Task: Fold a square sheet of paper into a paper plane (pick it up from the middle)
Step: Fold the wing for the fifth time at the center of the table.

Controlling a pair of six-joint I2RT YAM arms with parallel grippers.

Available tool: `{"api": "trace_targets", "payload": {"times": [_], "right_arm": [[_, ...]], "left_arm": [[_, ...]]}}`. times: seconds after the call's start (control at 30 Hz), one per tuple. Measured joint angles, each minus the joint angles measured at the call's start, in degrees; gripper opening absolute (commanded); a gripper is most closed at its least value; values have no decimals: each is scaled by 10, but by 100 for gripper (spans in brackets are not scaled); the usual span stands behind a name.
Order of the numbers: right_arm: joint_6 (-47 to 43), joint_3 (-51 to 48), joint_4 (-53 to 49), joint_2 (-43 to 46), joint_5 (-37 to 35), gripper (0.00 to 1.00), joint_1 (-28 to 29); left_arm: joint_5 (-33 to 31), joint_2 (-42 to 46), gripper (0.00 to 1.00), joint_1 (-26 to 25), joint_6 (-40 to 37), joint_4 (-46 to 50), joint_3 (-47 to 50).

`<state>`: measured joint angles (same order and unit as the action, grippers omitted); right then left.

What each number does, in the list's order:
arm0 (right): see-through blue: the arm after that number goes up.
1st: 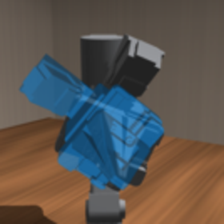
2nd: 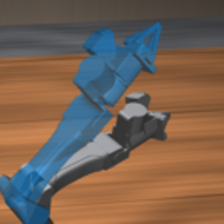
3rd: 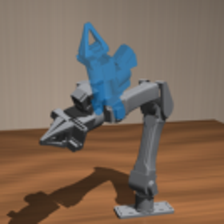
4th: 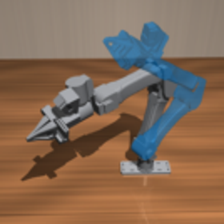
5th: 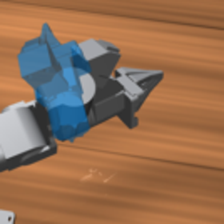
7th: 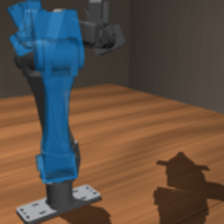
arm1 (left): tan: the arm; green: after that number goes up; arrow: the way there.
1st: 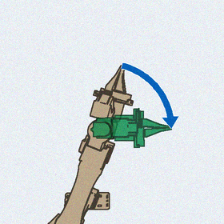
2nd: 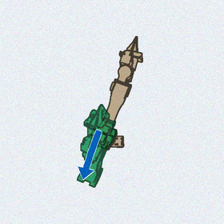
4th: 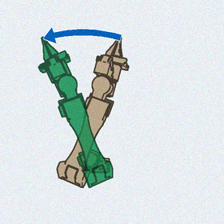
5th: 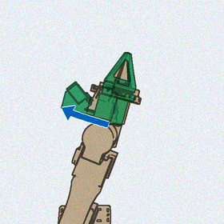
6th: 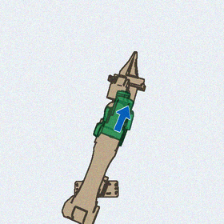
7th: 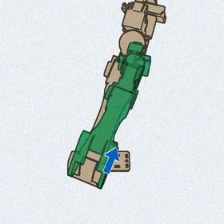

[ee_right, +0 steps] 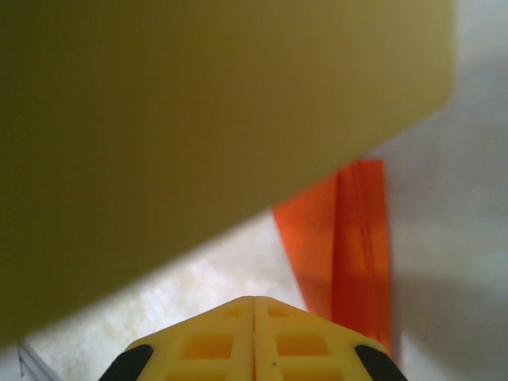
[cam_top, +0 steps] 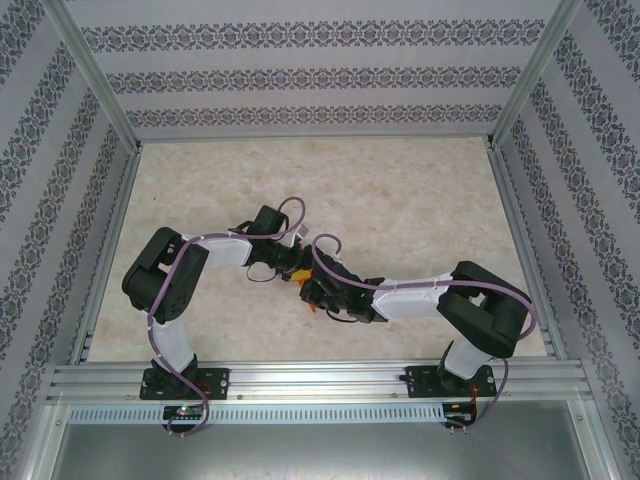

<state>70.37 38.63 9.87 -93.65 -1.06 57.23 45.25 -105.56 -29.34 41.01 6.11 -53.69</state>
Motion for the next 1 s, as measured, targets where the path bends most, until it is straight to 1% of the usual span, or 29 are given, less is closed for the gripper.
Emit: {"api": "trace_targets", "payload": {"times": [0.17,0.3,0.43,0.57,0.7,0.83,1.0], "right_arm": [[5,-21,11,-23,2,4,-7],[16,-34,56,-32,20,4,-11],[26,-49,85,-33,22,3,-11],[30,-54,97,-33,22,1,-11],[22,-59,104,-32,29,1,-12],[5,-60,106,-32,48,0,-19],[-14,-60,106,-33,66,0,-26]], "left_arm": [[1,1,74,0,0,0,0],[-4,1,74,0,0,0,-2],[-7,2,75,0,0,5,-4],[-19,8,76,0,-4,29,-13],[-37,33,77,0,-14,59,-29],[-40,71,78,1,-16,63,-36],[-45,103,74,1,-16,64,-32]]}}
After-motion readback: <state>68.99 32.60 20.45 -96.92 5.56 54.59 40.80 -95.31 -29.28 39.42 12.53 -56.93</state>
